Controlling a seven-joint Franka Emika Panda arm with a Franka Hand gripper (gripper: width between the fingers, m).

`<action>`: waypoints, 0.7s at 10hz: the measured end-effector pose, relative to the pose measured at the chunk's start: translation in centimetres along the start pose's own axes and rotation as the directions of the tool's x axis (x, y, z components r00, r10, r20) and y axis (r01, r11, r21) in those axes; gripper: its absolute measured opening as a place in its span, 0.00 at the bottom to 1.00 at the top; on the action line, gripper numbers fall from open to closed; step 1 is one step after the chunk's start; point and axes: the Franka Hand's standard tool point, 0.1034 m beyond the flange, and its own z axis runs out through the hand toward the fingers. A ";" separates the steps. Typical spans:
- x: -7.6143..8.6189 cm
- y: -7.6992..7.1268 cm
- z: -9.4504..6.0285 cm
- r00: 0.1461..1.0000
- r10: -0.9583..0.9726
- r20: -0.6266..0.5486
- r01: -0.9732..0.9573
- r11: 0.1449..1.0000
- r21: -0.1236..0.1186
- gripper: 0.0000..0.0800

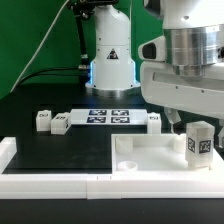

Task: Assemble one leg

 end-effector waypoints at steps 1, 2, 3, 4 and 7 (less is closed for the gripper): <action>0.0 -0.1 0.0 0.993 -0.121 -0.001 0.121 0.993 -0.001 0.81; -0.2 -0.2 0.0 0.961 -0.276 -0.003 0.276 0.961 -0.004 0.81; -0.3 -0.3 0.0 0.911 -0.412 -0.001 0.412 0.911 -0.005 0.81; -0.3 -0.3 -0.1 0.863 -0.505 -0.002 0.505 0.863 -0.008 0.81; -0.2 -0.3 -0.1 0.662 -0.749 -0.002 0.749 0.662 -0.013 0.81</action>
Offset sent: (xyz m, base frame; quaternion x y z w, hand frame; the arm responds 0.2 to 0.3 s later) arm 0.0078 0.0026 0.0042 -0.0366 0.0069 -0.2855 0.9577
